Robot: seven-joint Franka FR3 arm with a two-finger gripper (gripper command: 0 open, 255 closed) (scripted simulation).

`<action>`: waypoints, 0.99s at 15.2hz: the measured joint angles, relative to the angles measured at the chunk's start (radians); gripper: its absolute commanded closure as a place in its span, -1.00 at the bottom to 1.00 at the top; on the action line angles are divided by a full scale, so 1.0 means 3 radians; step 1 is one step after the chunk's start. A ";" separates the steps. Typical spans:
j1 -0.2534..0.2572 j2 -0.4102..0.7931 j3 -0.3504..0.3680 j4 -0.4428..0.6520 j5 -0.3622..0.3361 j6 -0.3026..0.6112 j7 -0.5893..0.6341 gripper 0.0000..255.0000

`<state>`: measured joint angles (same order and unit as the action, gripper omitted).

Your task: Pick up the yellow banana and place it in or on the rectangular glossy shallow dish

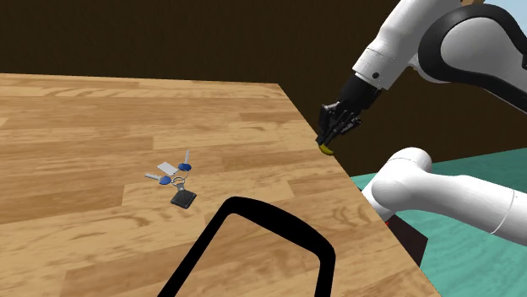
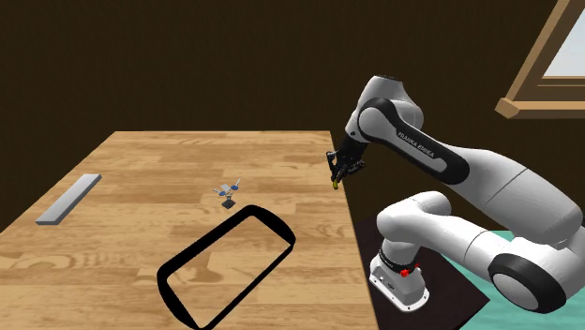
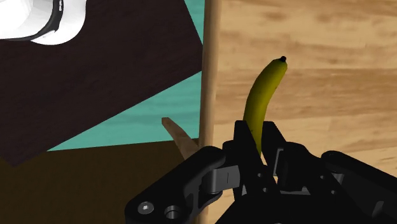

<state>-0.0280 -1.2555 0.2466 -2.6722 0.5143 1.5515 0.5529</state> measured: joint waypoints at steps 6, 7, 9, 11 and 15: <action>-0.0026 0.0113 -0.0063 0.0262 -0.0062 -0.0144 0.0042 1.00; -0.0029 0.0134 -0.0070 0.0309 -0.0069 -0.0168 0.0053 1.00; -0.0037 0.0188 -0.0092 0.0424 -0.0090 -0.0227 0.0072 1.00; -0.0044 0.0240 -0.0105 0.0526 -0.0104 -0.0274 0.0091 1.00; -0.0056 0.0336 -0.0154 0.0746 -0.0148 -0.0395 0.0125 1.00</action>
<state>-0.0448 -1.1547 0.2004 -2.4486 0.4700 1.4332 0.5903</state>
